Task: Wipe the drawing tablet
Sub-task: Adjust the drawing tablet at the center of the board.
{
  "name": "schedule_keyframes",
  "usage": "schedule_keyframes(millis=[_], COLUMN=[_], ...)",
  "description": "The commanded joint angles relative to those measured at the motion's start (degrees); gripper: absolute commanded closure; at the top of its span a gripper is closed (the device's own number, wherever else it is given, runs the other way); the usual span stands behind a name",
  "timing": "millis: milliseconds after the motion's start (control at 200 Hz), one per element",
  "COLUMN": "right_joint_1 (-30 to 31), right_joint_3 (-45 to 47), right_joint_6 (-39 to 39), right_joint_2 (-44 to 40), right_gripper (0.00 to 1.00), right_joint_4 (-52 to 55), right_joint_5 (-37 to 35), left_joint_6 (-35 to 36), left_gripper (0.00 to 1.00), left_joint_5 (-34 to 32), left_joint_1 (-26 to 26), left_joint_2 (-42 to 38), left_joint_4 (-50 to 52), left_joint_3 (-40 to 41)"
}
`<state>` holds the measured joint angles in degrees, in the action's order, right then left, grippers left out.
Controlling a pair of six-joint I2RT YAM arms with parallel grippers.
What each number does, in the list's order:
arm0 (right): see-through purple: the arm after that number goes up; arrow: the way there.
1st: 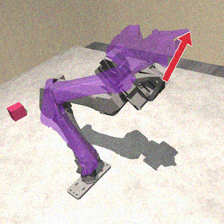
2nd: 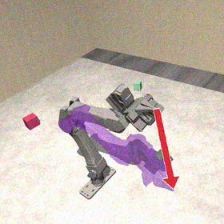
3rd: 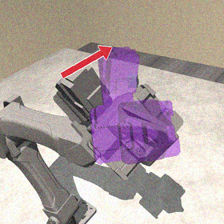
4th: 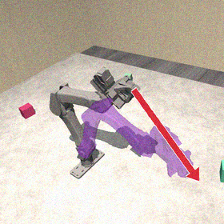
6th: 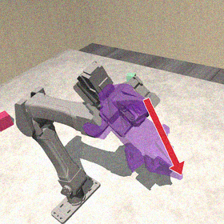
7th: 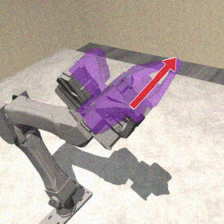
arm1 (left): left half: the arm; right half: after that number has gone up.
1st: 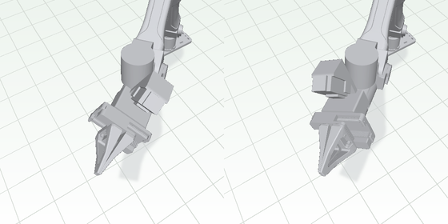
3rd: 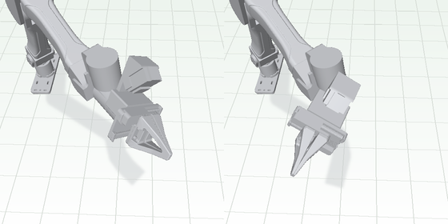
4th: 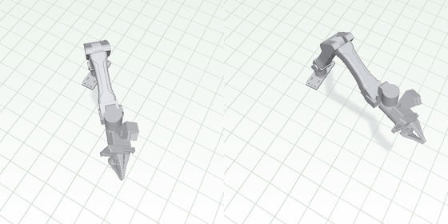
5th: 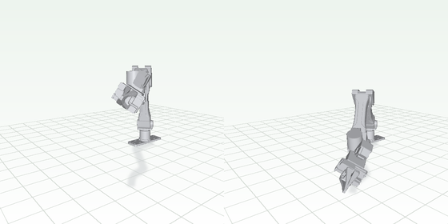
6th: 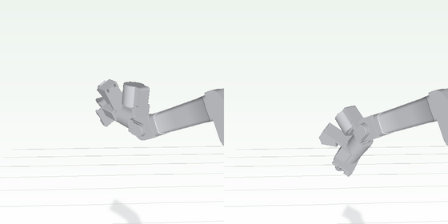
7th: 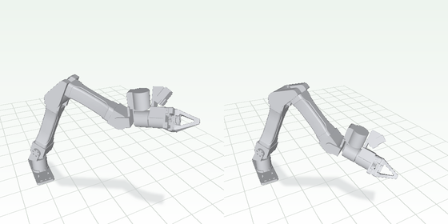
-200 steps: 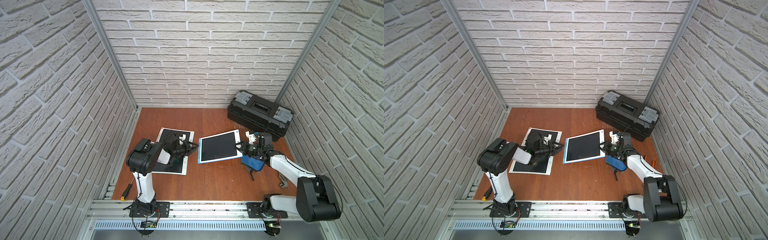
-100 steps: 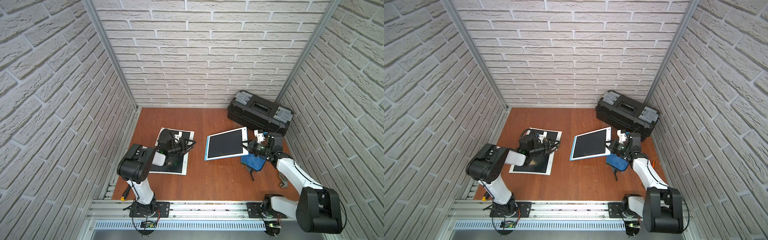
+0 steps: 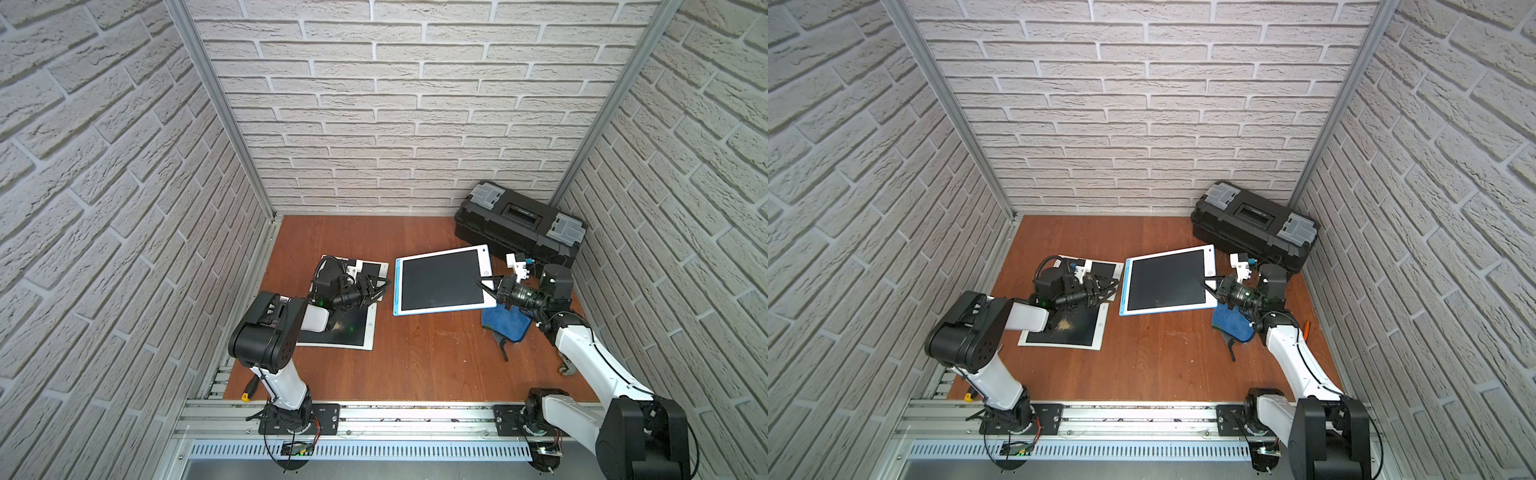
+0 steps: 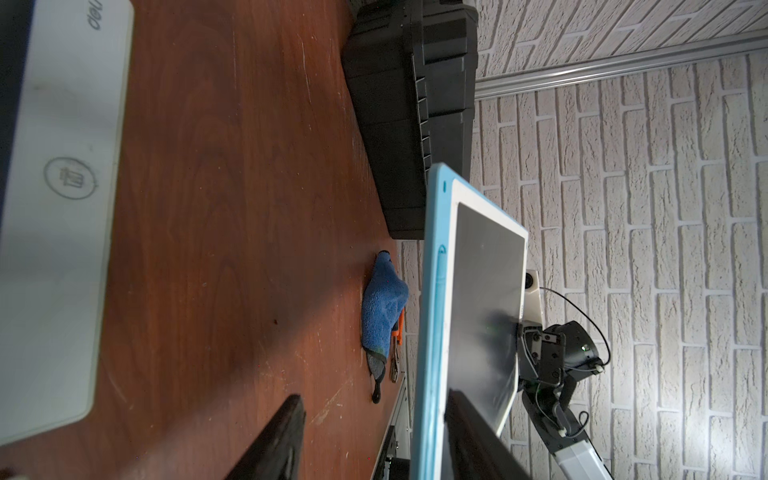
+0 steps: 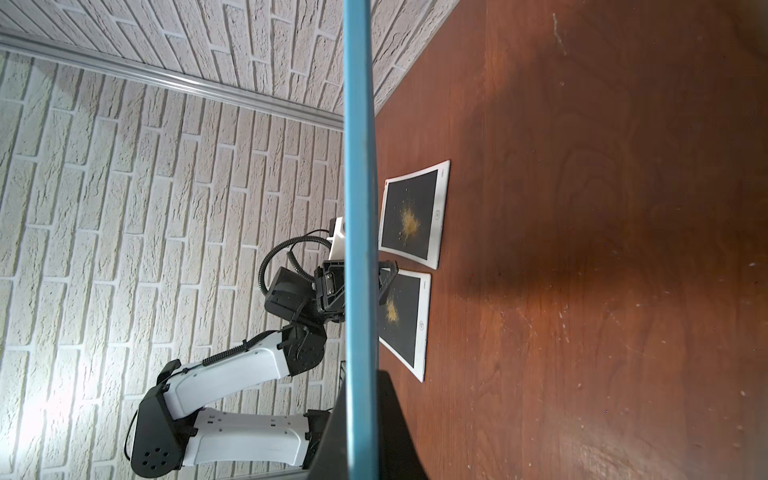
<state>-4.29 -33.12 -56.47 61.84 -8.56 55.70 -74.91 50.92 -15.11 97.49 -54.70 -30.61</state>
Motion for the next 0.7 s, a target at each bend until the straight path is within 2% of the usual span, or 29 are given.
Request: schedule_keyframes(millis=[0, 385, 695], right_joint_1=[1.13, 3.66, 3.54], right_joint_3=[-0.23, -1.14, -4.29], right_joint_6=[-0.78, -0.06, 5.98], right_joint_2=[-0.41, 2.59, 4.32], right_gripper=[0.97, 0.97, 0.97], right_joint_4=[-3.77, -5.04, 0.25], right_joint_5=[2.07, 0.85, -1.27], left_joint_6=[-1.94, -2.74, -1.06], left_gripper=[0.43, 0.46, 0.53], left_joint_5=[1.21, 0.94, 1.29], left_joint_1=[-0.39, -4.6, -4.72], left_joint_2=[-2.4, -5.56, -10.04], left_joint_4=[-5.16, -3.42, 1.33], left_joint_3=[-0.57, -3.14, -2.57])
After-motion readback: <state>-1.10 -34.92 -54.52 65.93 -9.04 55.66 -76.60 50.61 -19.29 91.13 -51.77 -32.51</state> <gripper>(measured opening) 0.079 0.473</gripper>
